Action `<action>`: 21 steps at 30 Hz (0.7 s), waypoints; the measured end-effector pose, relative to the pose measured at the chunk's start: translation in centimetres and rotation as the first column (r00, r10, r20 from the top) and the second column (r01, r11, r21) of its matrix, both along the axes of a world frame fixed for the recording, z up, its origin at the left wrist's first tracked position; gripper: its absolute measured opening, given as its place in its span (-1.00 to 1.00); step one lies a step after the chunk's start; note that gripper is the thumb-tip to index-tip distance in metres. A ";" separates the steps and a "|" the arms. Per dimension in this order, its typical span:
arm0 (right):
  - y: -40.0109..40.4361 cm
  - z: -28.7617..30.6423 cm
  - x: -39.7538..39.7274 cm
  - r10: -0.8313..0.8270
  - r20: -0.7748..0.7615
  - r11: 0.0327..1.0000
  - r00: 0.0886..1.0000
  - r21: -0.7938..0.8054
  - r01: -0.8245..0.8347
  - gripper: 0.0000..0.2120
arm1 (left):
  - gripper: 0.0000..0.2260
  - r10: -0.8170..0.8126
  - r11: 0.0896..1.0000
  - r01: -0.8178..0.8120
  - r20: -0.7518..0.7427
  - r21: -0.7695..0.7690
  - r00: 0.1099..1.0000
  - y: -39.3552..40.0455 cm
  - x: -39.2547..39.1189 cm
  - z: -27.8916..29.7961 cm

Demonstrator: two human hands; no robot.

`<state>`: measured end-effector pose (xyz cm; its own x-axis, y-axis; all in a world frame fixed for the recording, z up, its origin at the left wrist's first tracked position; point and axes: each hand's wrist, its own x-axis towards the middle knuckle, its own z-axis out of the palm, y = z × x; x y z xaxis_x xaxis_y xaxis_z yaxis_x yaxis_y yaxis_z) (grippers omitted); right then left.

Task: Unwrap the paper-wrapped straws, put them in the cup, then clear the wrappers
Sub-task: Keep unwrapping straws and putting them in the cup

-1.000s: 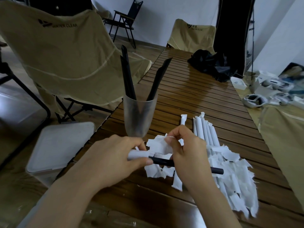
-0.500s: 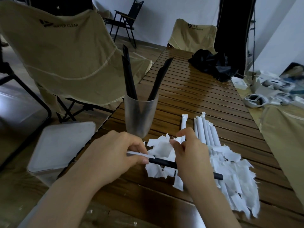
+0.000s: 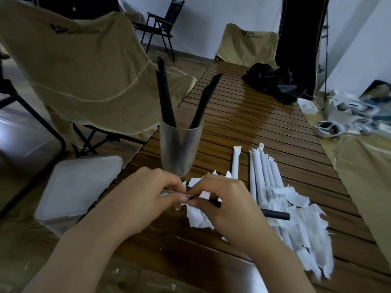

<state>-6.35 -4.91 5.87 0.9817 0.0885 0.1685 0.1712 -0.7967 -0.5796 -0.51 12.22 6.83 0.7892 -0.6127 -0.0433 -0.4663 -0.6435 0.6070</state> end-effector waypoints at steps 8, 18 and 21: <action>0.0 0.3 0.1 -0.094 -0.039 0.995 0.995 0.009 0.095 -0.89 | -0.87 0.021 0.992 -0.020 0.009 -0.126 1.000 -0.2 -0.2 0.3; -0.1 0.3 0.2 -0.103 -0.013 0.994 0.995 0.022 0.103 -0.85 | -0.93 0.056 0.975 -0.026 0.129 -0.221 0.990 -0.6 -0.4 0.8; -0.2 0.0 0.2 -0.122 0.056 0.992 0.991 0.039 0.120 -0.83 | -0.94 0.046 0.972 -0.003 0.180 -0.235 0.983 -0.8 -0.4 0.7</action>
<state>-6.19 -5.08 5.90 0.9733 -0.0376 0.2262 0.1087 -0.7930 -0.5995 -0.89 11.47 7.51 0.7851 -0.5690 0.2448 -0.5693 -0.5072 0.6470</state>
